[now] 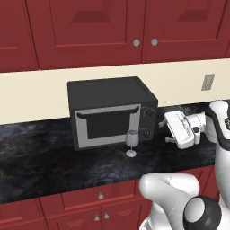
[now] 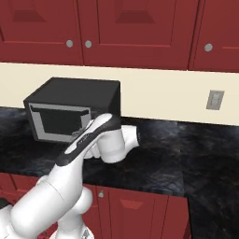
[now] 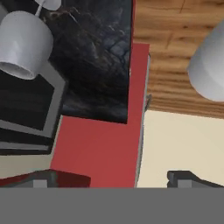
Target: Retrieve the wine glasses from the counter and place one next to each plate.
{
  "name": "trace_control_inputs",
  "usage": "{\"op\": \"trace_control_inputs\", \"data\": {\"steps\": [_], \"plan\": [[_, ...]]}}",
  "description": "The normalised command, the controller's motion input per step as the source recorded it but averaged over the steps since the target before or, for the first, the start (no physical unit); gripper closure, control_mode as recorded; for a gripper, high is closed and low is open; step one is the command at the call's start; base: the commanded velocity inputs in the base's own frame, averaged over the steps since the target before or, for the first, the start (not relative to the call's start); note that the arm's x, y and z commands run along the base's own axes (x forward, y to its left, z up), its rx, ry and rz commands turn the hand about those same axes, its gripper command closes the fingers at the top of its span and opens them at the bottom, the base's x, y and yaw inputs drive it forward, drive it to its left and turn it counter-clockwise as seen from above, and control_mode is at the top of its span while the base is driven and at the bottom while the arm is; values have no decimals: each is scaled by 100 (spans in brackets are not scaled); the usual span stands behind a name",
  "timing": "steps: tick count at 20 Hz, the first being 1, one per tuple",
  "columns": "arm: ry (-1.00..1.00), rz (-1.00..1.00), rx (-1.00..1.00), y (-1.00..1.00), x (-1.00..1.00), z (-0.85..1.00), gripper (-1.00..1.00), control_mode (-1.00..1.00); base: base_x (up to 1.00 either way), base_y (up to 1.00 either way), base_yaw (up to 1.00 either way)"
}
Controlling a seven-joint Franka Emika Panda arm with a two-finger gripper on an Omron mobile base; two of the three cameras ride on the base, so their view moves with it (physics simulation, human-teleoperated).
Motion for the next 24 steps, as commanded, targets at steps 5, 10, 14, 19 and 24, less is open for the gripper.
{"op": "trace_control_inputs", "data": {"steps": [5,10,14,19,24], "plan": [[5,0,-6,-1,36,-45,-100,-100,0,0,0],[1,0,-3,0,29,-43,-100,-100,0,0,0],[7,0,0,0,26,-41,-100,-100,0,0,0],[8,-2,0,0,29,-35,-100,-100,0,0,0],[4,-9,0,0,15,-30,-100,-100,0,0,0]]}}
